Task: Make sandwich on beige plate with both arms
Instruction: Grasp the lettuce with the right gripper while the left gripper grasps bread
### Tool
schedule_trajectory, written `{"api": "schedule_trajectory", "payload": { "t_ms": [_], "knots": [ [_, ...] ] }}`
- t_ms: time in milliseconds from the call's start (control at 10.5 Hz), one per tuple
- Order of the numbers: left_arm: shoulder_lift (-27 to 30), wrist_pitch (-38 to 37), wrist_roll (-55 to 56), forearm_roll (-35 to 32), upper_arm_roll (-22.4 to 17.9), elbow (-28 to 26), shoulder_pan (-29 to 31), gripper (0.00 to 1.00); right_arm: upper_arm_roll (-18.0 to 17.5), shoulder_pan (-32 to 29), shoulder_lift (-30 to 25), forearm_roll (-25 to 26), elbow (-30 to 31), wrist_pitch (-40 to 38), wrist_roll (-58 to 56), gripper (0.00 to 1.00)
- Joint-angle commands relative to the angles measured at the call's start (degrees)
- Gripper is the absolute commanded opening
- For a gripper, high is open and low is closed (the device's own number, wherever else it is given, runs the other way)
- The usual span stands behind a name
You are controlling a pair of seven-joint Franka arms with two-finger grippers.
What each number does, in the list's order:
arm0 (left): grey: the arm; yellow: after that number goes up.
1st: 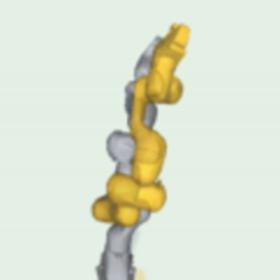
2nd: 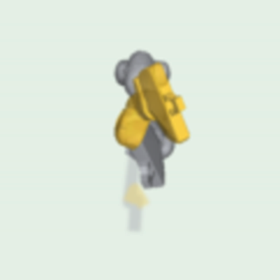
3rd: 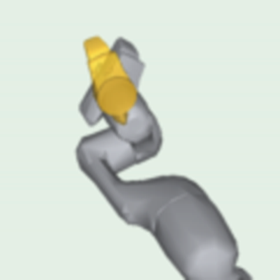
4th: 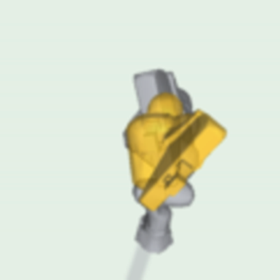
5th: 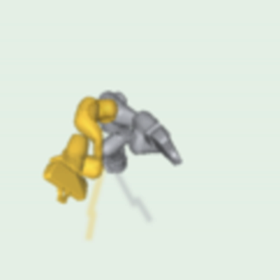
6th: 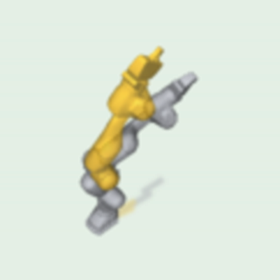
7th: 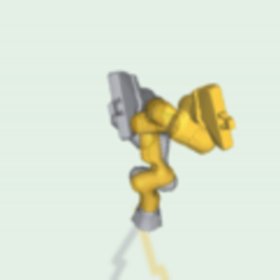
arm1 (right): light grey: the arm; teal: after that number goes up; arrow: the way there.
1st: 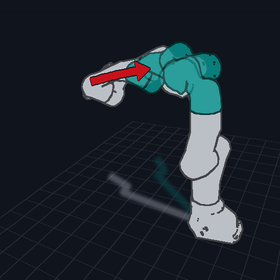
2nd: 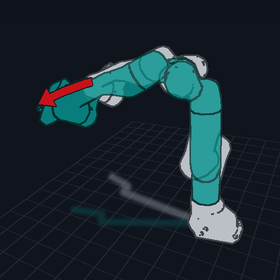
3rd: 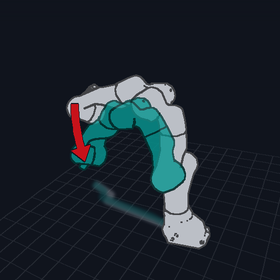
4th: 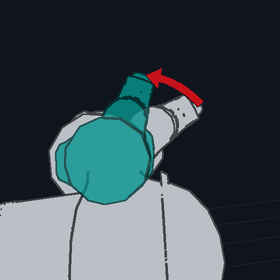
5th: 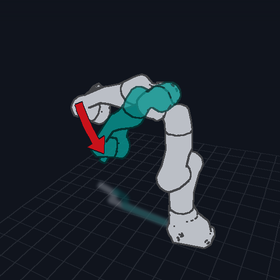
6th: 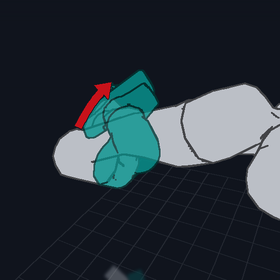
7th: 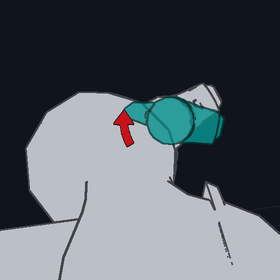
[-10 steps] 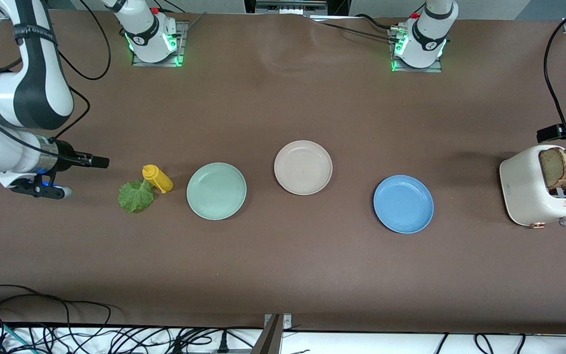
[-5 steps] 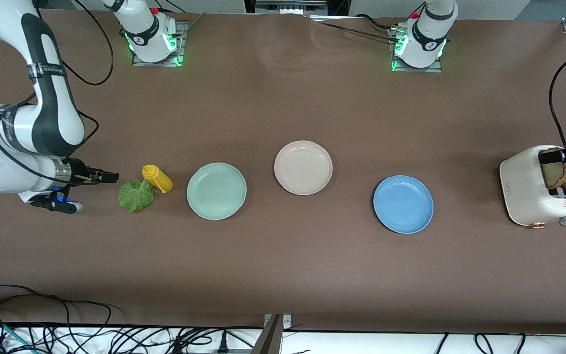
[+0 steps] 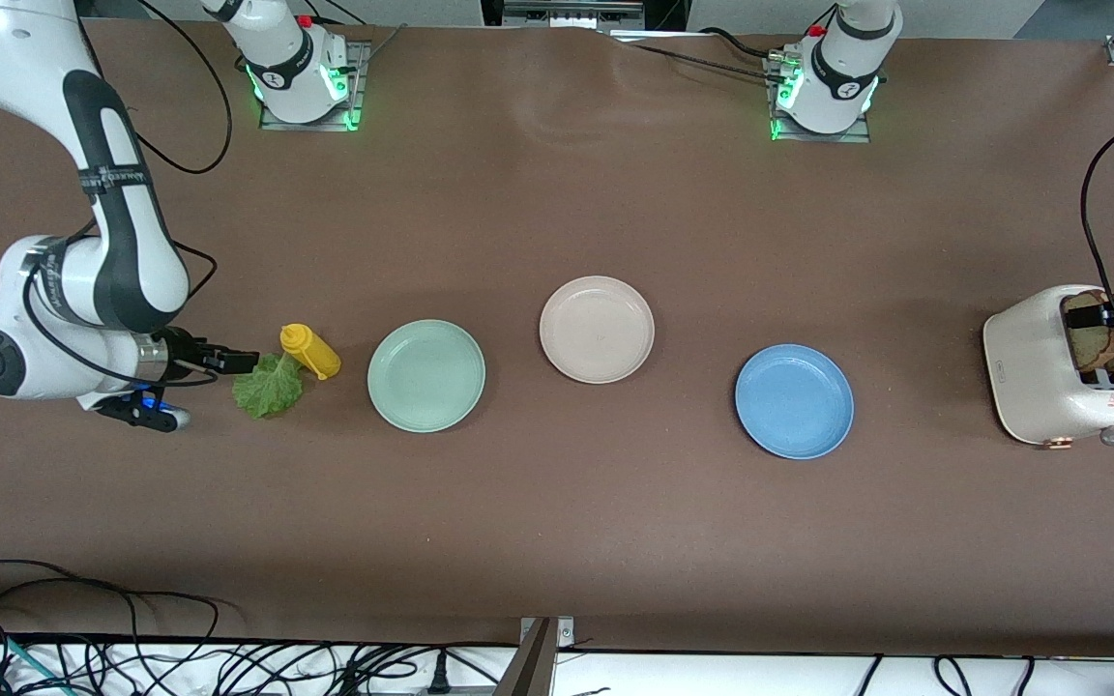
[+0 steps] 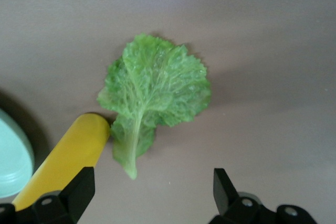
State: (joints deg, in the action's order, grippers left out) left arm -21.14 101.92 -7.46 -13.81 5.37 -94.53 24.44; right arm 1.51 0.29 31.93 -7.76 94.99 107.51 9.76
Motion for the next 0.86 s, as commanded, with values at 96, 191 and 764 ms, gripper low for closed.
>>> {"api": "schedule_trajectory", "payload": {
  "t_ms": [96, 191, 764],
  "knots": [
    [-1.6, 1.5, -1.2, -2.1, 0.7, 0.5, 1.2, 0.15, -0.4, -0.6, 3.0, -1.0, -0.6, 2.0, -0.6, 1.0],
    [-1.6, 1.4, -1.6, -2.1, 0.7, 0.5, 1.2, 0.0, -0.4, -0.6, 3.9, -1.2, -0.7, 2.1, -2.0, 1.0],
    [2.8, -1.7, -5.3, -1.3, 1.0, 1.5, 2.7, 0.0, -0.4, -1.0, 7.6, -4.5, -0.9, 5.9, -4.8, 1.0]
  ]
}}
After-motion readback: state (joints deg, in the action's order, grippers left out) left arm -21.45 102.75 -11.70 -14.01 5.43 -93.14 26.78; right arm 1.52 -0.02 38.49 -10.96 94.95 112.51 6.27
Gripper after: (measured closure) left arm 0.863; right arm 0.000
